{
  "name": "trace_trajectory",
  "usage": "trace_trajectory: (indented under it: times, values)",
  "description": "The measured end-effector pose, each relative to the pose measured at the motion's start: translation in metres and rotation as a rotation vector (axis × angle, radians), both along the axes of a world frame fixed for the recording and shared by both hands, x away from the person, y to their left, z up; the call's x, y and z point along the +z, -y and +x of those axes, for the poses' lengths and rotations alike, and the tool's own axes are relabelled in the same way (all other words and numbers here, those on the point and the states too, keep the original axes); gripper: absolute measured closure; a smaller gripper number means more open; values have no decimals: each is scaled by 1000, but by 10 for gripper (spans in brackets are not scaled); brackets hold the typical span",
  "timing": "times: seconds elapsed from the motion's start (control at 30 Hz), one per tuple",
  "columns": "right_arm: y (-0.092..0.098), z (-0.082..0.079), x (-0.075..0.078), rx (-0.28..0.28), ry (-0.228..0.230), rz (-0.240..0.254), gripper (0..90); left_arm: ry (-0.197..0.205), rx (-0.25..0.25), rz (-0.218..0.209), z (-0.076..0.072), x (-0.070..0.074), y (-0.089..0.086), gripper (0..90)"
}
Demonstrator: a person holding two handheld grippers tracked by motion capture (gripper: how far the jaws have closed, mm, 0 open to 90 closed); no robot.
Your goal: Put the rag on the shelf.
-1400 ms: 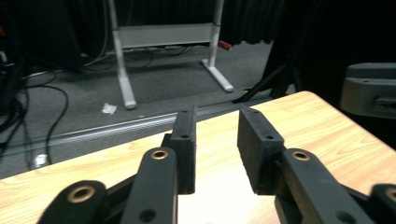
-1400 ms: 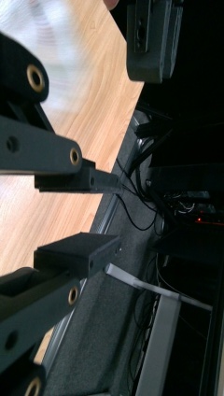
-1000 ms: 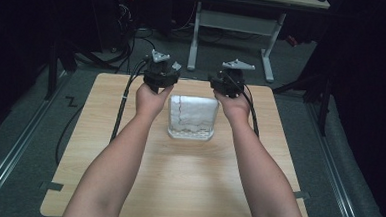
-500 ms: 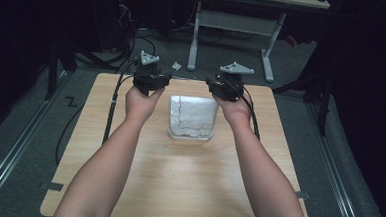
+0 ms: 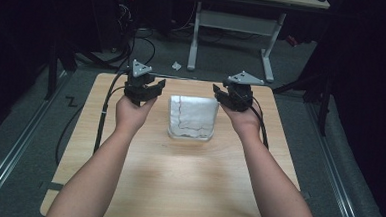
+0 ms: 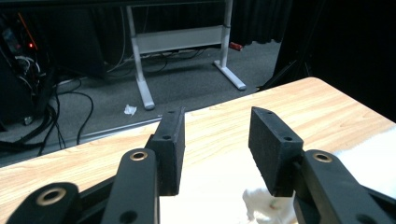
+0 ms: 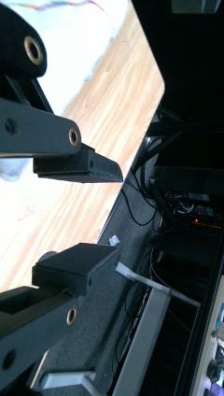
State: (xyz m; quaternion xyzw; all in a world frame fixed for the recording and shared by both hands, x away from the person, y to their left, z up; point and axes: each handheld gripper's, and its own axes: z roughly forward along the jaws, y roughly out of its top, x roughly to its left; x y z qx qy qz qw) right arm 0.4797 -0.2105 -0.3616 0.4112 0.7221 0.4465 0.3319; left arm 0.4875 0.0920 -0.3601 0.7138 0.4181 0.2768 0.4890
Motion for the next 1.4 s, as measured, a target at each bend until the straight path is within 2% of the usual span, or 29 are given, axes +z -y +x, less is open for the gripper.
trace_trajectory:
  times: [0.23, 0.3, 0.4, 0.57, 0.63, 0.7, 0.8, 0.83, 0.97, 1.03, 1.1, 1.17, 1.23, 1.27, 1.33, 1.4]
  values:
    - [7, -18, -8, 2, -9, -14, 576, -6, -4, 3, -15, -7, -8, 549]
    - [9, -24, -10, -4, 1, -20, 565, -18, -12, -14, -20, -8, -11, 552]
    - [12, -33, -14, -2, 11, -19, 558, -8, -26, -17, -31, -10, -15, 549]
    - [18, -49, -23, 9, -1, -37, 539, -20, -63, -3, -51, -22, -21, 513]
    - [21, -57, -29, 11, 6, -57, 532, -23, -84, -1, -61, -30, -24, 515]
    - [23, -64, -34, 19, -18, -51, 507, -27, -97, 22, -71, -41, -28, 495]
    - [26, -76, -46, 36, -28, -61, 483, -79, -122, 24, -83, -59, -36, 443]
    - [27, -79, -50, 40, -30, -71, 485, -101, -130, 29, -87, -66, -39, 451]
    - [26, -100, -79, 58, -71, -125, 461, -125, -107, 51, -111, -97, -49, 472]
    - [25, -112, -98, 63, -91, -110, 426, -170, -93, 52, -122, -114, -49, 426]
    - [25, -125, -117, 50, -96, -99, 417, -218, -125, 38, -134, -130, -47, 433]
    - [26, -139, -136, 57, -132, -93, 408, -236, -139, 40, -148, -145, -46, 414]
    - [28, -149, -148, 65, -171, -64, 383, -283, -173, -10, -158, -156, -46, 436]
    - [29, -155, -154, 63, -187, -62, 372, -296, -192, -13, -162, -157, -43, 443]
    - [33, -166, -161, 63, -196, -48, 378, -260, -177, 20, -171, -159, -38, 417]
    - [36, -172, -158, 60, -180, -2, 323, -262, -191, 7, -175, -162, -37, 415]
